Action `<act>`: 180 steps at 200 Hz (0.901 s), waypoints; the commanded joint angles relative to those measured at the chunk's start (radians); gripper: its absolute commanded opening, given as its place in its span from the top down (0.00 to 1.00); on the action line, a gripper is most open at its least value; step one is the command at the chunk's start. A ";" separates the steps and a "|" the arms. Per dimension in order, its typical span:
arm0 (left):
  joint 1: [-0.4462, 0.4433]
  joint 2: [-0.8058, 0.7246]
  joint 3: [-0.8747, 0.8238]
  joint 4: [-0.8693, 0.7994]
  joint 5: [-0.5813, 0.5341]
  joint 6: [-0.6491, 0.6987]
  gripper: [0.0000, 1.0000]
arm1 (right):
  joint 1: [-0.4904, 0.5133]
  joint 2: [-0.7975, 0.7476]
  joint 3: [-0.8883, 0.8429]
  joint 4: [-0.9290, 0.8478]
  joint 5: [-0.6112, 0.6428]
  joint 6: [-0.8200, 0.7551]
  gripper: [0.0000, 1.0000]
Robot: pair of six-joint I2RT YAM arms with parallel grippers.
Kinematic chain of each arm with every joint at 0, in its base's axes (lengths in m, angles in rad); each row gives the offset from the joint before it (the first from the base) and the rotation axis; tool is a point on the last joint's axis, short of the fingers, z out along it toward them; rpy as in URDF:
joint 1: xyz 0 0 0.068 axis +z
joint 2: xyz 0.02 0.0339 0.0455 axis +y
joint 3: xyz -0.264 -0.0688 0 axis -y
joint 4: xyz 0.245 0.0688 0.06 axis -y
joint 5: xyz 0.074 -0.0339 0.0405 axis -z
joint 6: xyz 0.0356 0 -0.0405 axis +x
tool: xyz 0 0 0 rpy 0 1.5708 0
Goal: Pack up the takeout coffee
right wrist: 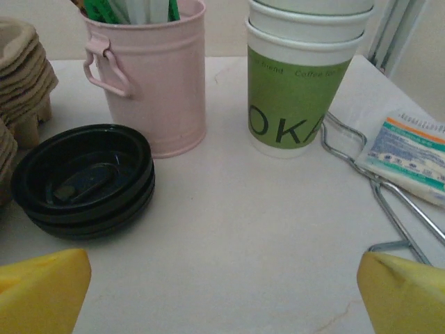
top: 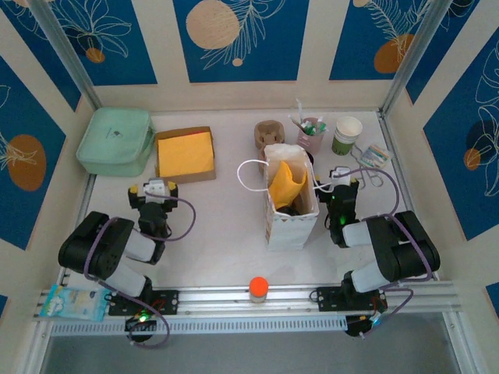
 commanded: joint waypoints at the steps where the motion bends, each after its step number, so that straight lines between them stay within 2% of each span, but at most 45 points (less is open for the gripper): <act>1: -0.024 0.027 0.028 0.036 0.072 0.061 0.00 | -0.007 0.001 0.002 0.088 -0.051 -0.040 0.01; 47: -0.025 0.020 0.020 0.036 0.087 0.060 0.00 | 0.001 0.046 -0.082 0.288 -0.108 -0.071 0.01; 79: -0.026 0.016 0.012 0.035 0.109 0.065 0.00 | 0.011 0.074 -0.104 0.361 -0.116 -0.091 0.01; 180: -0.034 0.013 0.002 0.036 0.191 0.101 0.00 | 0.005 0.123 -0.089 0.375 -0.156 -0.103 0.01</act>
